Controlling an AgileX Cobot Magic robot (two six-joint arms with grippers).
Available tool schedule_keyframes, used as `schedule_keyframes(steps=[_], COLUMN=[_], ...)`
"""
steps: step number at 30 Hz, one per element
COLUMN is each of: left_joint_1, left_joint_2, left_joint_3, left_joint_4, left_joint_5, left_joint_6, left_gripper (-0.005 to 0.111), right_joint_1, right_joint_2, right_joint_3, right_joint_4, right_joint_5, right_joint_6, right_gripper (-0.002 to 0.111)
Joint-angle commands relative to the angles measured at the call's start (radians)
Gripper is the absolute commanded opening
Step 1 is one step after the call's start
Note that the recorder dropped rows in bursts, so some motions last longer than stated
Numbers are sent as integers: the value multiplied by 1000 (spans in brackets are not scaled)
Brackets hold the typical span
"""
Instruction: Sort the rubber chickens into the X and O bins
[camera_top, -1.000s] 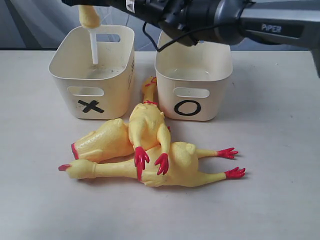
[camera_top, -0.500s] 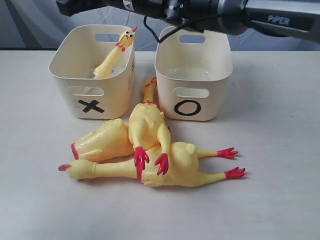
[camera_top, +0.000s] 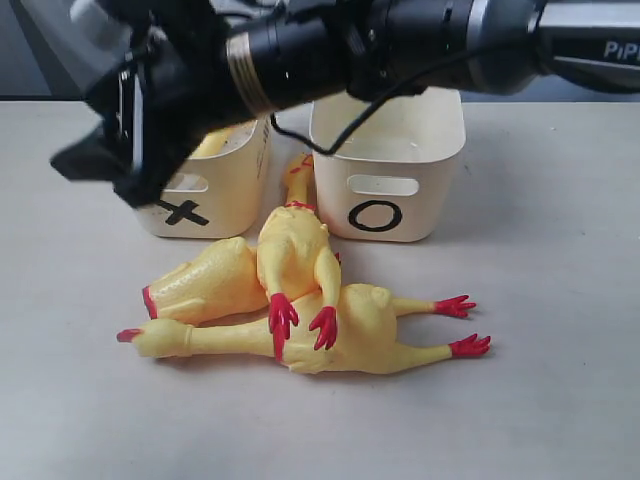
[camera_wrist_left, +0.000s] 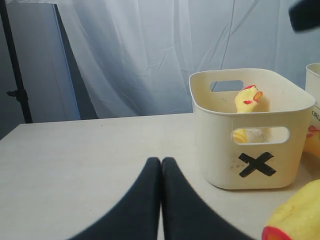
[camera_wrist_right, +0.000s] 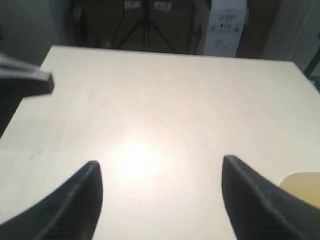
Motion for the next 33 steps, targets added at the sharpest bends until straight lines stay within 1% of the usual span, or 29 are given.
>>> schedule_keyframes(steps=[1,3,5,6,8,9,10,12,13,15,17,19,20,22,24,25,27,28,30,32,33], left_joint_1=[0,0,0,0,0,0,0,0,0,0,0,0,0,0,0,0,0,0,0,0,0], left_joint_2=[-5,-5,-5,-5,-5,-5,-5,-5,-5,-5,-5,-5,-5,-5,-5,-5,-5,-5,-5,-5,-5], left_joint_3=[1,1,1,1,1,1,1,1,1,1,1,1,1,1,1,1,1,1,1,1,1], left_joint_4=[-7,-7,-7,-7,-7,-7,-7,-7,-7,-7,-7,-7,-7,-7,-7,-7,-7,-7,-7,-7,-7], left_joint_5=[0,0,0,0,0,0,0,0,0,0,0,0,0,0,0,0,0,0,0,0,0], left_joint_6=[0,0,0,0,0,0,0,0,0,0,0,0,0,0,0,0,0,0,0,0,0], left_gripper=[0,0,0,0,0,0,0,0,0,0,0,0,0,0,0,0,0,0,0,0,0], right_joint_1=[110,181,271,341,439,475,486,473,460,423,378,315,287,247,229,229,229,229,229,231,231], right_joint_2=[-54,-83,-124,-143,-150,-142,-137,-134,-147,-188,-227,-269,-286,-313,-329,-333,-336,-336,-329,-321,-316], right_joint_3=[134,184,216,220,197,160,132,80,69,68,68,68,68,68,68,68,68,68,68,68,68], right_joint_4=[-6,-6,-6,-6,9,41,50,76,89,173,321,519,625,821,1079,1198,1510,1657,1881,1976,1987], right_joint_5=[50,151,394,672,1141,1464,1643,1933,1933,1933,1933,1806,1730,1601,1510,1500,1545,1580,1670,1739,1751], right_joint_6=[-208,-308,-408,-422,-409,-357,-265,-92,-61,3,40,43,9,-163,-505,-657,-1058,-1227,-1503,-1700,-1722], right_gripper=[49,38,31,29,24,19,14,5,0,-1,-1,-1,-1,-1,-1,-1,-1,-1,-1,-1,-1])
